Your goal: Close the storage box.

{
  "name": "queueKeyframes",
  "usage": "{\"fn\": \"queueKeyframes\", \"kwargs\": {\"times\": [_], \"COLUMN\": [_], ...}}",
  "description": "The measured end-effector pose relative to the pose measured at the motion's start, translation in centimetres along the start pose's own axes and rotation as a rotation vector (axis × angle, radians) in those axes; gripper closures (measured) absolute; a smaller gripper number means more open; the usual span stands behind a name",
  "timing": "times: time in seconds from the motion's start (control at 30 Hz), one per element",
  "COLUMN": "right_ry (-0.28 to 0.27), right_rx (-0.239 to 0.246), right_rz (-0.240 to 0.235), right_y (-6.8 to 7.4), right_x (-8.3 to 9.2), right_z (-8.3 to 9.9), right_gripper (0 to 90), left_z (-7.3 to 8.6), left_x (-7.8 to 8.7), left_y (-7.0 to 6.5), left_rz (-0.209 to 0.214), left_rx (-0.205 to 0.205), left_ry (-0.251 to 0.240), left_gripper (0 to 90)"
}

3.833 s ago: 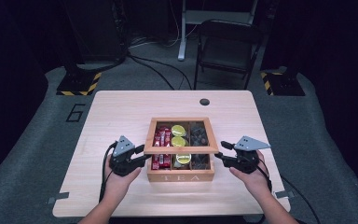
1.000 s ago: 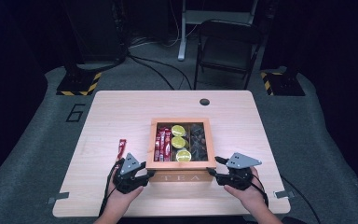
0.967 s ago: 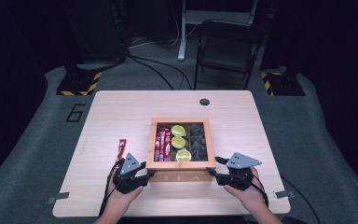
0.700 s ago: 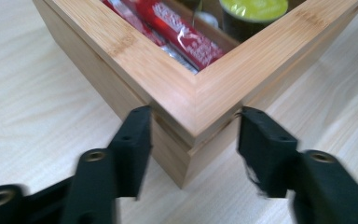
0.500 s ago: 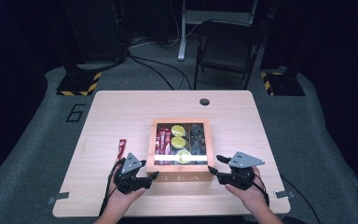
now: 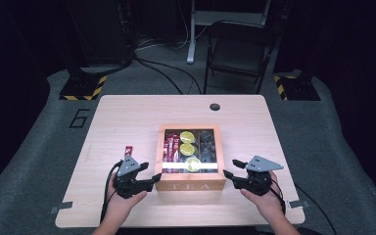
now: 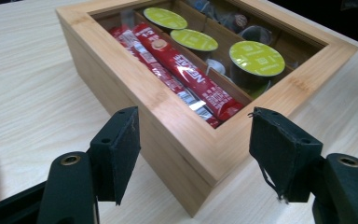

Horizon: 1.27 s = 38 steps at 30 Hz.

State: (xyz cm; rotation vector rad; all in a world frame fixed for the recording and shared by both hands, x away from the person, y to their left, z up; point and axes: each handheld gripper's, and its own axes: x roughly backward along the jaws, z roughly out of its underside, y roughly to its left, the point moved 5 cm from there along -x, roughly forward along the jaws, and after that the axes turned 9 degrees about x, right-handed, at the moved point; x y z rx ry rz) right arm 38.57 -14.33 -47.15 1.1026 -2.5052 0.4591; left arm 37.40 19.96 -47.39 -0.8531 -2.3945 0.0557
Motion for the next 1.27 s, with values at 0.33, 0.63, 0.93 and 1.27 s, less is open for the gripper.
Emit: {"fn": "queueKeyframes", "kwargs": {"times": [0.33,0.63,0.93,1.27], "right_ry": [0.007,0.026,0.053,0.104], "right_rx": [-0.012,-0.017,-0.053,-0.061], "right_rz": [0.014,0.027,0.048,0.072], "right_y": [-0.5,-1.0,-2.1,-3.0], "right_x": [0.0,-0.2,-0.4,-1.0], "right_z": [0.3,0.8,1.6,2.6], "right_gripper": [44.8,44.9,44.6,44.5], "left_z": [-0.3,-0.2,0.4,0.5], "left_x": [0.6,0.8,0.5,0.3], "left_y": [1.6,3.0,5.0,5.8], "left_rz": [-0.029,-0.058,-0.107,-0.131], "left_rx": [0.022,0.064,0.084,0.097], "left_ry": [-0.019,-0.036,-0.019,-0.003], "left_gripper": [34.0,34.2,35.1,35.1]}}
